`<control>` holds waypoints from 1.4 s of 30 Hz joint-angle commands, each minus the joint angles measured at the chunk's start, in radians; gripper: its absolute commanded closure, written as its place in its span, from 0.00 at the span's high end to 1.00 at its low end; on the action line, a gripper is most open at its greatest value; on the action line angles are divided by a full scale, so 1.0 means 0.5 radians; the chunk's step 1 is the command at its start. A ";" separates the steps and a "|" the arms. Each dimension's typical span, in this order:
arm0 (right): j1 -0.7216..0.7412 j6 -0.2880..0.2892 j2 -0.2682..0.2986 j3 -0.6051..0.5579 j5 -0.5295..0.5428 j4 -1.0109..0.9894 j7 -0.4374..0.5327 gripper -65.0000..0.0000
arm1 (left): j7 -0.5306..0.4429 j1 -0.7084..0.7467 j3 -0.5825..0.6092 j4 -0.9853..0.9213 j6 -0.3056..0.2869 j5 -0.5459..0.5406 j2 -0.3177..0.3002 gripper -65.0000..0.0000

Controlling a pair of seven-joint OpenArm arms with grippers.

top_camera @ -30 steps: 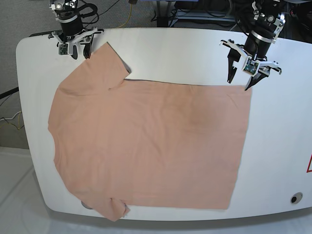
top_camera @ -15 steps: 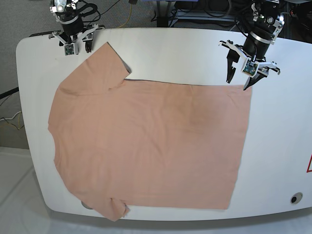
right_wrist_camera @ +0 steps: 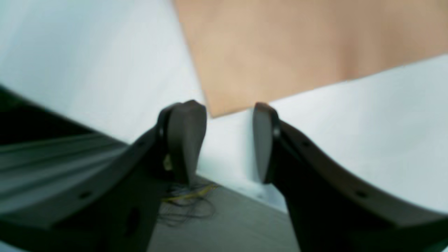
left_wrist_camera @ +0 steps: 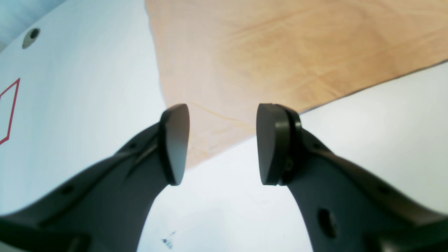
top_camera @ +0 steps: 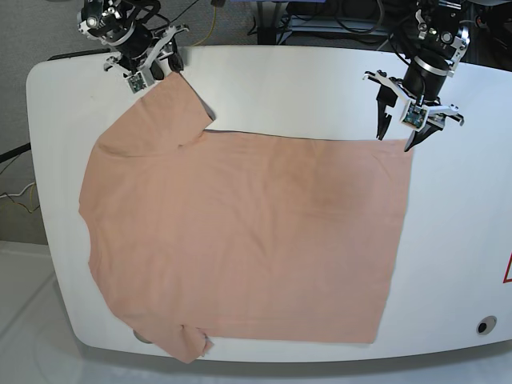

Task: Fold the T-shirt properly
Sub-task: 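Grasp the shoulder edge near the sleeve with the right gripper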

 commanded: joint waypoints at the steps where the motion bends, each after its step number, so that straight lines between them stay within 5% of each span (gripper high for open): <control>1: 0.034 0.008 0.020 0.042 0.091 -0.034 -0.006 0.39 | -0.054 0.003 -0.026 0.012 0.015 -0.021 -0.022 0.45; 12: 0.275 0.036 0.048 0.268 0.526 -0.454 -0.225 0.40 | -0.064 -0.021 -0.005 0.032 0.017 -0.021 -0.020 0.47; 22: 0.245 -0.111 0.005 0.331 0.001 -0.376 0.053 0.40 | 0.011 -0.065 -0.005 0.013 0.017 -0.023 -0.017 0.46; 38: 0.273 -0.068 0.006 0.334 0.097 -0.407 -0.181 0.40 | -0.016 -0.051 -0.006 0.024 0.013 -0.023 -0.019 0.46; 40: 0.272 -0.045 0.005 0.327 0.114 -0.404 -0.178 0.40 | -0.018 -0.051 -0.007 0.025 0.013 -0.023 -0.019 0.46; 42: 0.293 0.102 0.005 0.299 0.246 -0.417 -0.240 0.39 | -0.017 -0.055 -0.008 0.029 0.017 -0.013 -0.020 0.46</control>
